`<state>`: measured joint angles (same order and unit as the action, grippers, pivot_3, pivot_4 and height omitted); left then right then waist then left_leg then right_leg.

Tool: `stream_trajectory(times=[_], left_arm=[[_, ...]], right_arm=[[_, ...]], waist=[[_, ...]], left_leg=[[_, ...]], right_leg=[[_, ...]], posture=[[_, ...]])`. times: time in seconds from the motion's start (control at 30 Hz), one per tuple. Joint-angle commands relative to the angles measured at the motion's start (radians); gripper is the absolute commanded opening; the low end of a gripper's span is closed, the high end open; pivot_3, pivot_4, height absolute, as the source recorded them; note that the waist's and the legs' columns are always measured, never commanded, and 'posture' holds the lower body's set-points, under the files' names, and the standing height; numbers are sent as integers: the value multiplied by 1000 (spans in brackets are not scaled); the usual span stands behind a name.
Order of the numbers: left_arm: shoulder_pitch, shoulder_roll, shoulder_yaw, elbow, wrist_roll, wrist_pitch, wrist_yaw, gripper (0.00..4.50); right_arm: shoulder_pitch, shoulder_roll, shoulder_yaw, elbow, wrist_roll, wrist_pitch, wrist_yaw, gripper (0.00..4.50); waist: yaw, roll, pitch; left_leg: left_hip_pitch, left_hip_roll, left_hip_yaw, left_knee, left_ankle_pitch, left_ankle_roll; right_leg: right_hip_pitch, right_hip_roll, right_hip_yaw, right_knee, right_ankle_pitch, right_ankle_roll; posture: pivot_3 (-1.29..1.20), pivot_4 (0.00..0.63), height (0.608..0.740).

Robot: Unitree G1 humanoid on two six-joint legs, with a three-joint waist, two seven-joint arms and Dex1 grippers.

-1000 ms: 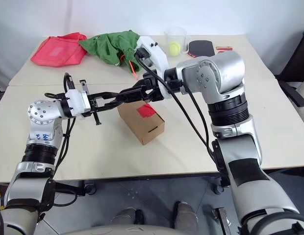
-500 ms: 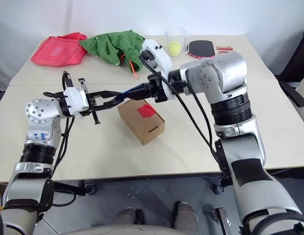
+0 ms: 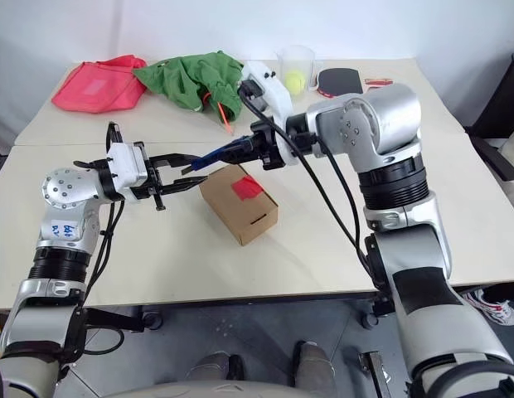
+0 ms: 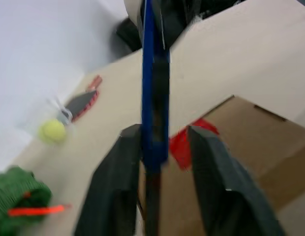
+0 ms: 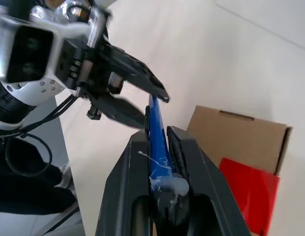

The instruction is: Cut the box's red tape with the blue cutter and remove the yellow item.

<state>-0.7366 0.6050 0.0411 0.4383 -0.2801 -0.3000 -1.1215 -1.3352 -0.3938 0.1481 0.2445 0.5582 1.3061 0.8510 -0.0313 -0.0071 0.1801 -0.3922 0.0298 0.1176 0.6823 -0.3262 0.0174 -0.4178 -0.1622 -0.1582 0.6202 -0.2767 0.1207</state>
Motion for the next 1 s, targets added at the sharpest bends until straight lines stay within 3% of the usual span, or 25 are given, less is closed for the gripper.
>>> stream_trajectory(times=[0.03, 0.23, 0.27, 0.6, 0.87, 1.0], left_arm=[[-9, 20, 39, -40, -32, 54, 20, 2795], [0, 44, 87, -64, -80, 167, 24, 4479], [3, 50, 96, -68, -89, 184, 24, 4500], [39, 99, 170, -98, -187, 383, -15, 4500], [11, 106, 105, -86, -165, 482, -76, 4500], [-43, 94, 47, -23, -138, 479, -153, 3350]], right_arm=[[-42, -17, -38, -19, 6, -27, 6, 168], [-49, -29, -42, -23, 1, -36, -4, 168], [-49, -32, -42, -22, 0, -38, -5, 168], [-21, -105, -71, -60, -20, -31, -56, 168], [70, -201, -113, -207, -27, 9, -133, 168], [123, -219, -132, -316, -19, 31, -176, 168]], waist=[[0, 0, 0], [0, 0, 0], [0, 0, 0], [3, 0, 0], [3, 0, 0], [3, 0, 0]], left_leg=[[0, 0, 0, 0, 0, 0], [0, 0, 0, 0, 0, 0], [0, 0, 0, 0, 0, 0], [0, 0, 0, 0, 0, 0], [0, 0, 0, -1, 0, 0], [0, 0, 1, -1, 0, 0]], right_leg=[[0, 0, 0, 0, 0, 0], [0, 0, 0, 0, 0, 0], [0, 0, 0, 0, 0, 0], [0, 0, 0, 0, 0, 0], [0, 0, 0, -1, 0, 0], [0, 0, 0, -1, 0, 0]], posture=[[0, 150, 740], [0, 150, 740], [0, 150, 740], [0, 150, 740], [0, 150, 740], [0, 150, 740]])
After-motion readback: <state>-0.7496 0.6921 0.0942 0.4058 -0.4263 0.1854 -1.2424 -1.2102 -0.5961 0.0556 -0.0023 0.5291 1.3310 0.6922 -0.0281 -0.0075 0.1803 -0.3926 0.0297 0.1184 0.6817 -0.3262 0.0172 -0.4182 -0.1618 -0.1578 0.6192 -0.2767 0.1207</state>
